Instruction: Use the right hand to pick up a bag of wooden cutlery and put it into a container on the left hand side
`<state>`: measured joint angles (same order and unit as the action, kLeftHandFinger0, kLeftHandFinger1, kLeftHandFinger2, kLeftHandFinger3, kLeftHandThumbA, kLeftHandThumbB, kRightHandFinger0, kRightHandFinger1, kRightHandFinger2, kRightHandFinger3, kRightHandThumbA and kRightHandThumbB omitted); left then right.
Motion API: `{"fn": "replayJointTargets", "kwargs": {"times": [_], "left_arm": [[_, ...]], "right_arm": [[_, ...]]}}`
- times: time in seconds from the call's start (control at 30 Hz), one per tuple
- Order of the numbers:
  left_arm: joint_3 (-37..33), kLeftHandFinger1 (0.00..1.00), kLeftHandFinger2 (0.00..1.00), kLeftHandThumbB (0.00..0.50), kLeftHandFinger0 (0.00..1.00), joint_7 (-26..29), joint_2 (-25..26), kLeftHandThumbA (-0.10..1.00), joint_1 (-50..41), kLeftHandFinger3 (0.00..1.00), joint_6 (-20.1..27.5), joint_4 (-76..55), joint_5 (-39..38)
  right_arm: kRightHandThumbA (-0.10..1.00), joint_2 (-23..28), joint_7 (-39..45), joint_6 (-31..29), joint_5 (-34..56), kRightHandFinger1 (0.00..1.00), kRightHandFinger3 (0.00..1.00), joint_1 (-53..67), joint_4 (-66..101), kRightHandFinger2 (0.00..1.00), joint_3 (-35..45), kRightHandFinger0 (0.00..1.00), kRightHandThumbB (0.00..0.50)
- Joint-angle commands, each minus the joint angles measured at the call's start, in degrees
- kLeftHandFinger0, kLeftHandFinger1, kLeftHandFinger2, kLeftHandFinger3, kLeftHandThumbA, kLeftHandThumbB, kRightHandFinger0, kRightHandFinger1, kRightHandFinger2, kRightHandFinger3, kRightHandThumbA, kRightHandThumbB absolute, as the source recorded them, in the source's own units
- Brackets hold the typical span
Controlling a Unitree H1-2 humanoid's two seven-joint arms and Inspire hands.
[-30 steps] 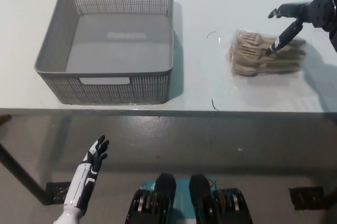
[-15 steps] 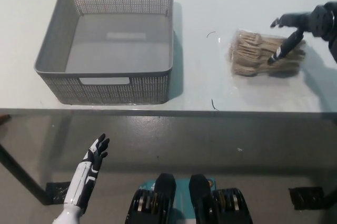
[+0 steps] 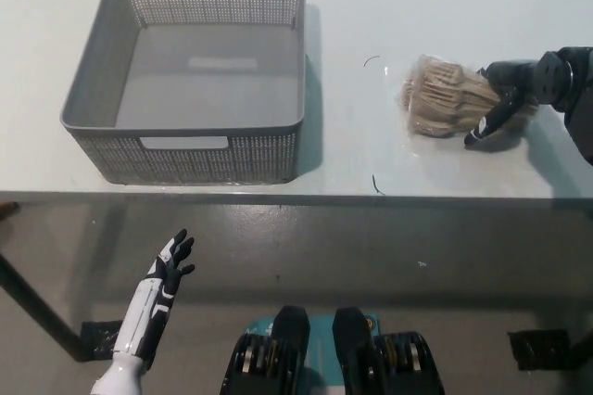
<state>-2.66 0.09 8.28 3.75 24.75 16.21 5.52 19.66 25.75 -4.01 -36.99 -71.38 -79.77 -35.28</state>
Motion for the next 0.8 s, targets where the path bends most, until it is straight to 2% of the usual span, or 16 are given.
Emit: {"fn": "replayJointTargets", "kwargs": {"times": [0.0, 0.03, 0.07, 0.1, 0.13, 0.17, 0.2, 0.23, 0.27, 0.3, 0.33, 0.37, 0.4, 0.5, 0.63, 0.77], "left_arm": [[-0.2, 1.0, 1.0, 0.24, 0.93, -0.5, 0.9, 1.0, 1.1, 1.0, 2.2, -0.4, -0.4], [-0.2, 1.0, 1.0, 0.233, 0.93, -0.8, 1.0, 1.0, 1.1, 1.0, 2.2, -0.5, -0.7], [-0.3, 1.0, 1.0, 0.235, 0.92, -0.7, 0.9, 1.0, 1.3, 1.0, 2.2, -0.3, -0.6], [-0.3, 1.0, 1.0, 0.229, 0.91, -0.7, 0.8, 1.0, 1.3, 1.0, 2.2, -0.3, -0.5], [-0.3, 1.0, 1.0, 0.229, 0.91, -0.7, 0.8, 1.0, 1.3, 1.0, 2.2, -0.4, -0.5], [-0.3, 1.0, 1.0, 0.228, 0.91, -0.9, 0.9, 1.0, 1.3, 1.0, 2.2, -0.5, -0.6], [-0.2, 1.0, 1.0, 0.234, 0.9, -0.9, 0.9, 1.0, 1.3, 1.0, 2.2, -0.4, -0.8], [-0.2, 1.0, 1.0, 0.235, 0.9, -0.9, 0.9, 1.0, 1.4, 1.0, 2.2, -0.3, -0.8], [-0.3, 1.0, 1.0, 0.235, 0.9, -0.9, 0.9, 1.0, 1.4, 1.0, 2.2, -0.3, -0.8], [-0.3, 1.0, 1.0, 0.242, 0.9, -0.9, 1.0, 1.0, 1.6, 1.0, 2.2, 0.0, -0.8], [-0.3, 1.0, 1.0, 0.242, 0.89, -1.1, 1.0, 1.0, 1.9, 1.0, 2.2, 0.1, -0.9], [-0.3, 1.0, 1.0, 0.236, 0.89, -1.0, 1.1, 1.0, 2.0, 1.0, 2.2, 0.0, -0.8], [-0.3, 1.0, 1.0, 0.232, 0.88, -1.1, 1.1, 1.0, 2.1, 1.0, 2.2, 0.0, -0.8], [-0.4, 1.0, 1.0, 0.231, 0.88, -1.2, 1.2, 1.0, 2.1, 1.0, 2.2, 0.0, -1.0], [-0.5, 1.0, 1.0, 0.22, 0.87, -0.7, 1.3, 1.0, 2.1, 1.0, 2.2, 0.4, -0.1], [-0.5, 1.0, 1.0, 0.229, 0.87, -0.8, 1.2, 1.0, 2.2, 1.0, 2.2, 0.7, -0.1]], "right_arm": [[1.0, -0.8, -1.9, 0.3, 0.1, 1.0, 1.0, -0.2, -0.5, 1.0, 0.0, 1.0, 0.435], [1.0, -0.8, -4.0, -0.8, 0.4, 1.0, 1.0, 0.3, -0.5, 1.0, 0.3, 1.0, 0.401], [1.0, -0.8, -5.8, -1.3, 1.3, 1.0, 1.0, 0.6, -0.6, 1.0, 1.3, 1.0, 0.306], [0.69, -0.9, -8.6, -1.8, 1.6, 1.0, 1.0, 0.8, -0.5, 1.0, 1.9, 1.0, 0.289], [0.56, -1.1, -11.8, -2.4, 1.5, 1.0, 1.0, 1.0, -0.3, 1.0, 2.1, 1.0, 0.275], [0.24, -1.1, -16.1, -3.6, 2.2, 0.7, 0.75, 1.7, -0.1, 0.76, 3.3, 0.6, 0.282], [-0.03, -1.0, -22.4, -5.1, 1.8, 0.32, 0.49, 2.5, 0.3, 0.45, 3.6, 0.18, 0.259], [-0.1, -0.9, -27.1, -6.4, 1.9, 0.12, 0.33, 3.1, 0.5, 0.32, 4.2, 0.01, 0.188], [-0.1, -0.8, -30.6, -7.8, 2.7, 0.18, 0.47, 3.7, 0.6, 0.54, 5.4, 0.0, 0.176], [-0.1, -0.9, -31.1, -8.2, 4.1, 0.3, 0.6, 3.8, 0.4, 0.73, 6.9, 0.0, 0.148], [-0.1, -0.8, -31.7, -9.1, 4.7, 0.43, 0.79, 3.6, 0.4, 0.85, 7.8, 0.02, 0.114], [-0.1, -0.7, -32.0, -9.5, 5.0, 0.49, 0.94, 3.5, 0.5, 0.88, 8.2, 0.0, 0.109], [-0.1, -0.6, -32.5, -9.7, 5.3, 0.52, 1.0, 3.5, 0.6, 0.91, 9.0, 0.0, 0.089], [-0.1, -0.4, -34.8, -11.7, 5.9, 0.58, 1.0, 3.9, 0.7, 0.94, 10.6, 0.06, 0.108], [-0.1, -0.5, -35.9, -13.7, 8.1, 0.53, 1.0, 4.1, 0.7, 0.92, 14.1, 0.01, 0.112], [-0.1, -1.5, -34.9, -13.8, 12.5, 0.49, 0.94, 3.7, 0.6, 0.87, 19.9, 0.0, 0.11]]}}
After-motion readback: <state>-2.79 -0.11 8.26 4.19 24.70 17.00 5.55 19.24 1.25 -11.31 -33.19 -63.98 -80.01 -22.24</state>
